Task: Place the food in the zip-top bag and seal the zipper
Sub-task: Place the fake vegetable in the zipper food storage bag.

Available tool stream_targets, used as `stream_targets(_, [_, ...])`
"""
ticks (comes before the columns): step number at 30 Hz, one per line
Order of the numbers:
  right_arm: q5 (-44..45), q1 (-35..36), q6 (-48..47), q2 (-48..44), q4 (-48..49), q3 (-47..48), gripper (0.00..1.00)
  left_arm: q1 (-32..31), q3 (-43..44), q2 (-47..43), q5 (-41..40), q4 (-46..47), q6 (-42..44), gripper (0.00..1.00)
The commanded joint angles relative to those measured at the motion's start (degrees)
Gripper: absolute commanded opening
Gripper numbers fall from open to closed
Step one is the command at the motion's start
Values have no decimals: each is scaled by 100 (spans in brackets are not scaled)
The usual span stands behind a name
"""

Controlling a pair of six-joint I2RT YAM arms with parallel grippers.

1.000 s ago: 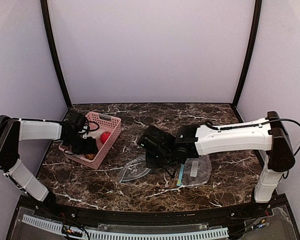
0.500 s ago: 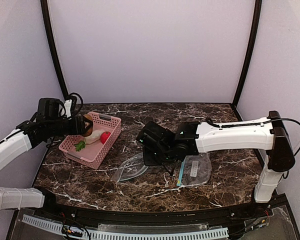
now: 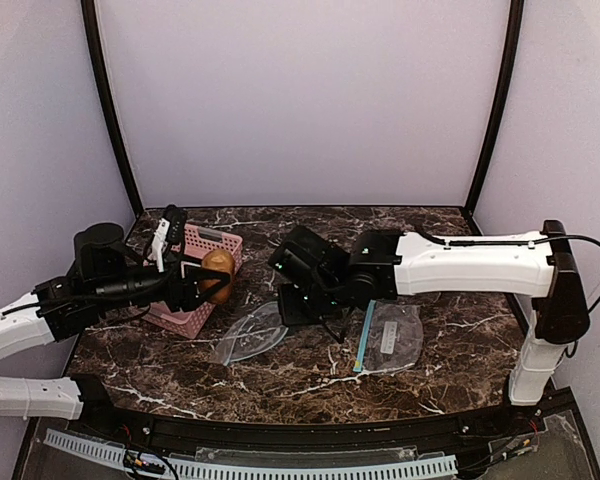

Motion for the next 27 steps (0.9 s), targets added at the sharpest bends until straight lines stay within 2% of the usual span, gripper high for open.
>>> stream_targets(1, [-228, 14, -139, 67, -119, 254, 0, -541, -2, 311, -136, 574, 215, 46])
stream_targets(11, [-383, 8, -180, 144, -212, 326, 0, -1509, 251, 953, -396, 832, 521, 46])
stream_targets(22, [-482, -16, -227, 191, -324, 382, 0, -1688, 271, 1325, -589, 232, 817, 46])
stream_targets(27, [-507, -15, -240, 214, -341, 414, 0, -1687, 118, 1368, -459, 311, 685, 46])
